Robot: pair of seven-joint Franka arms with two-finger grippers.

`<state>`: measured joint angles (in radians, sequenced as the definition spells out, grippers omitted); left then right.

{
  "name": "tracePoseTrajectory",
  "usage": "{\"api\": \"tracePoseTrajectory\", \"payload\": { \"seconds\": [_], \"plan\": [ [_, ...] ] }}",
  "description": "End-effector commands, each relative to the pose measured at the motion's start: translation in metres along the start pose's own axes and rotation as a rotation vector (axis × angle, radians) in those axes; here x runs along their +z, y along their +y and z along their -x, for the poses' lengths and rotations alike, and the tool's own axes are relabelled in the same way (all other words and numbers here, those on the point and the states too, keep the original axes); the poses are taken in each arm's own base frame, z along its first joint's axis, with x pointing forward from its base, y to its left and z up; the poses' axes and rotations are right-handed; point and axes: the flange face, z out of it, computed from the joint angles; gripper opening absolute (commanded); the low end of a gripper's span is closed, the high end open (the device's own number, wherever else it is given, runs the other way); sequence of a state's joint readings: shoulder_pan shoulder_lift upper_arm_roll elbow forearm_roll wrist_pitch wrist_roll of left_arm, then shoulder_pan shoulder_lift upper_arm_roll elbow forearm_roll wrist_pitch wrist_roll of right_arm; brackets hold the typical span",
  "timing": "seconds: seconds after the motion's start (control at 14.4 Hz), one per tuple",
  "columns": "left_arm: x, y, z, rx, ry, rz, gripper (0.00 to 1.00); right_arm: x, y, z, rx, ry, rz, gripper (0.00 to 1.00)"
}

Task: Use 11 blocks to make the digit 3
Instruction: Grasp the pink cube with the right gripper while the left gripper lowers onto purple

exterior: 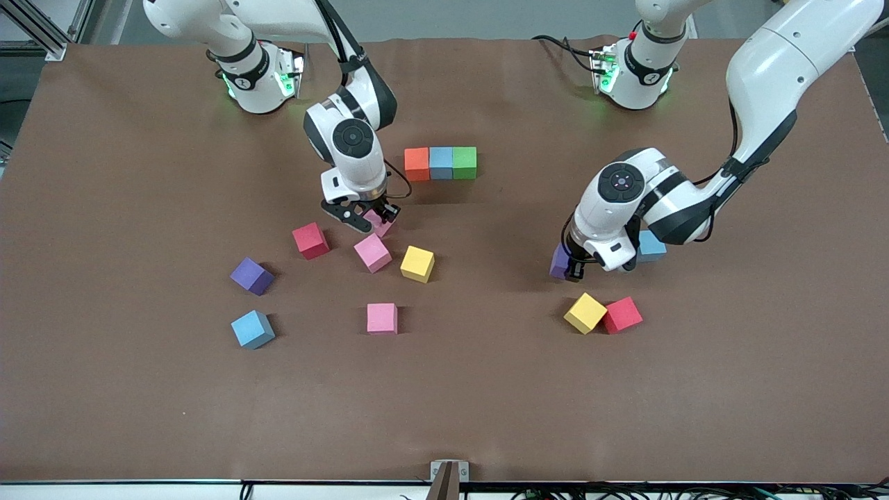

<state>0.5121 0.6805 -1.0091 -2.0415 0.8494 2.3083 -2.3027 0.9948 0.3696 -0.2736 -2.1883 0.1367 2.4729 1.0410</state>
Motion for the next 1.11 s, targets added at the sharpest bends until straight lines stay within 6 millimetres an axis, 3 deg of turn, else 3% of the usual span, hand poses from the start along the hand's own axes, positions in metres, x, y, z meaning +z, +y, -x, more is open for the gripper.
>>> {"api": "tracePoseTrajectory", "payload": {
  "seconds": [0.0,0.21,0.42,1.04],
  "plan": [
    [-0.015,0.006,0.014,-0.011,0.017,-0.007,0.34,0.0,-0.004,0.012,-0.25,-0.019,-0.002,0.02],
    [-0.02,0.012,0.021,-0.008,0.018,-0.002,0.34,-0.008,-0.024,0.041,-0.434,-0.002,-0.016,0.02],
    [-0.02,0.012,0.021,-0.01,0.018,-0.003,0.34,-0.017,-0.048,0.07,-0.491,0.016,-0.036,0.02],
    [-0.022,0.015,0.018,-0.017,0.018,0.003,0.34,-0.01,-0.056,0.113,-0.495,0.011,-0.017,0.02]
  ]
}}
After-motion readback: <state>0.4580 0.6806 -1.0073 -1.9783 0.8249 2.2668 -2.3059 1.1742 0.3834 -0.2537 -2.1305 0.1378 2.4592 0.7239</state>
